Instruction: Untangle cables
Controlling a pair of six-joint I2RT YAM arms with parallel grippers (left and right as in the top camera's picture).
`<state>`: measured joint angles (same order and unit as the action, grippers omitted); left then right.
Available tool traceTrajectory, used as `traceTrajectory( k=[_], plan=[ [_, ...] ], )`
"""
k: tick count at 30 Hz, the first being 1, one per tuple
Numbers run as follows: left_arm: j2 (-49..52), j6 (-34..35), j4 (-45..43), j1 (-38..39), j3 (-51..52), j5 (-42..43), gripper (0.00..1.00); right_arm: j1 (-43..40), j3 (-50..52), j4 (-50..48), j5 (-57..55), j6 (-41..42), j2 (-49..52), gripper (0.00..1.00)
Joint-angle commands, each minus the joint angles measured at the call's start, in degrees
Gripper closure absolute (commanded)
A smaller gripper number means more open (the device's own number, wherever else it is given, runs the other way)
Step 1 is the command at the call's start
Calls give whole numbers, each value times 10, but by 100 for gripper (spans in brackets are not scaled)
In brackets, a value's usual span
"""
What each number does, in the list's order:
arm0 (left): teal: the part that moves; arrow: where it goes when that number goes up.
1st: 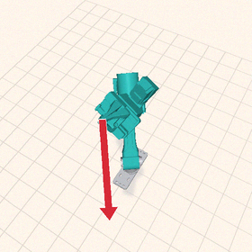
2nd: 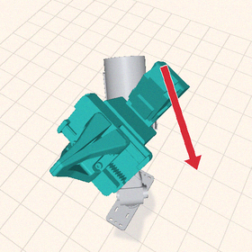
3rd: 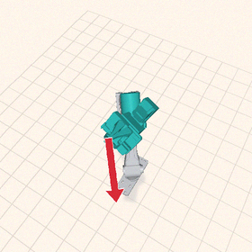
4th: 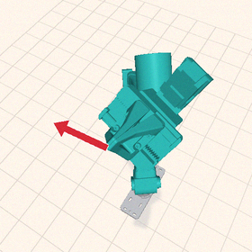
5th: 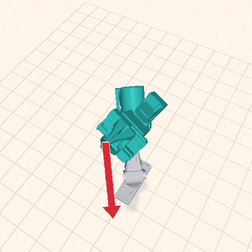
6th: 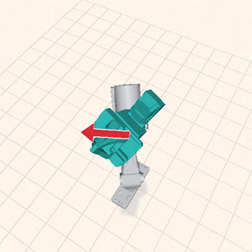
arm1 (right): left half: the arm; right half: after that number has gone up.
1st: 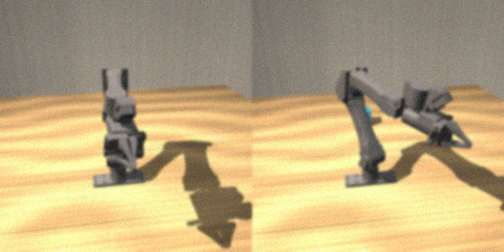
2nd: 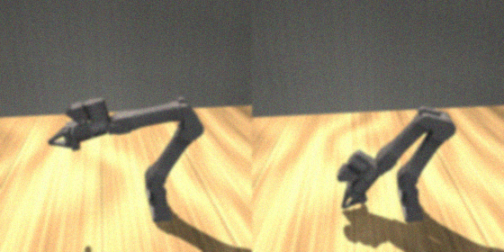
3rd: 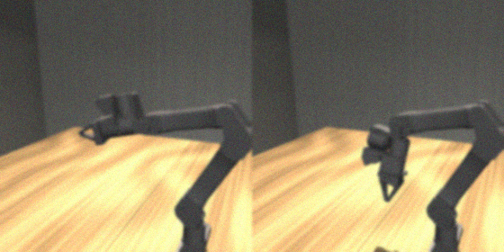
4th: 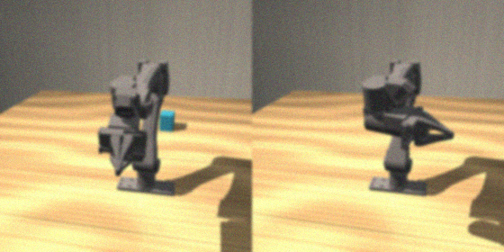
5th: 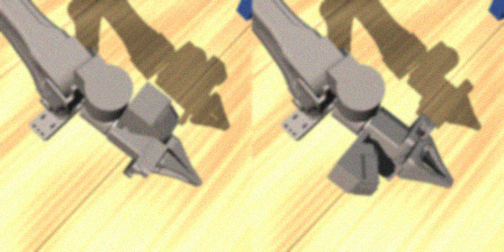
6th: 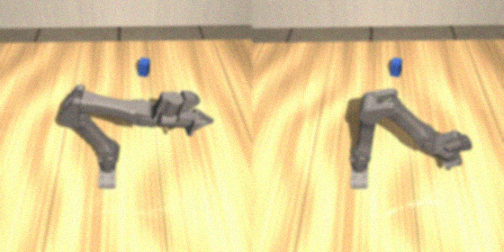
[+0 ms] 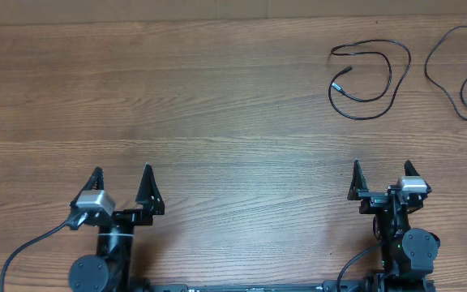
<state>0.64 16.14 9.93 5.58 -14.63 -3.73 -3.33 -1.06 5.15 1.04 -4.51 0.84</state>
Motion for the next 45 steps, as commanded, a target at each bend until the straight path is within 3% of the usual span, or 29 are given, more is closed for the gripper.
traceTrajectory(
  k=[1, 12, 17, 23, 28, 45],
  plan=[
    [-3, 1, -32, 1, 33, -11, 0, -2, 6, -3, -6, -1, -7, 0],
    [-3, -2, -144, 1, 120, -12, 0, -2, 6, -3, -6, -1, -7, 0],
    [-3, -68, -162, 1, 144, -12, 0, -2, 6, -3, -6, -1, -7, 0],
    [-3, -113, -142, 1, 144, -12, 0, -2, 6, -3, -6, -1, -7, 0],
    [-3, -119, -57, 1, 143, -14, 0, -2, 6, -3, -6, -1, -7, 0],
    [-2, -119, -59, 3, 143, -7, 1, -2, 6, -3, -6, -1, -7, 0]
  ],
)
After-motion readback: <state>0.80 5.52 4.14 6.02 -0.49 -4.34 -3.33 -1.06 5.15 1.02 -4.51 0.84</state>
